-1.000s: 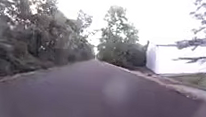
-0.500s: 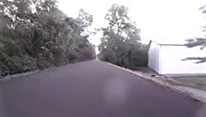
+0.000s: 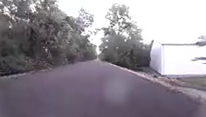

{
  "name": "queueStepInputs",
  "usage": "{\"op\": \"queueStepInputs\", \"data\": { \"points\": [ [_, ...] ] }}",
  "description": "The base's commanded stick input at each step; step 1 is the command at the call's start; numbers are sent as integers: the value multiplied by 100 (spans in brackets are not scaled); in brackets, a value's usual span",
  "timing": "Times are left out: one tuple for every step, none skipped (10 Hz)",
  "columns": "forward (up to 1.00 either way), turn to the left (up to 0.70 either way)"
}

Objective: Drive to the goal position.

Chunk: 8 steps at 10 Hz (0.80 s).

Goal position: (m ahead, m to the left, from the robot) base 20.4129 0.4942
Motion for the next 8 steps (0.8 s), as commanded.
{"op": "queueStepInputs", "data": {
  "points": [
    [100,0],
    [100,0],
    [100,0],
    [100,0],
    [100,0],
    [100,0],
    [100,0],
    [100,0]
  ]
}}
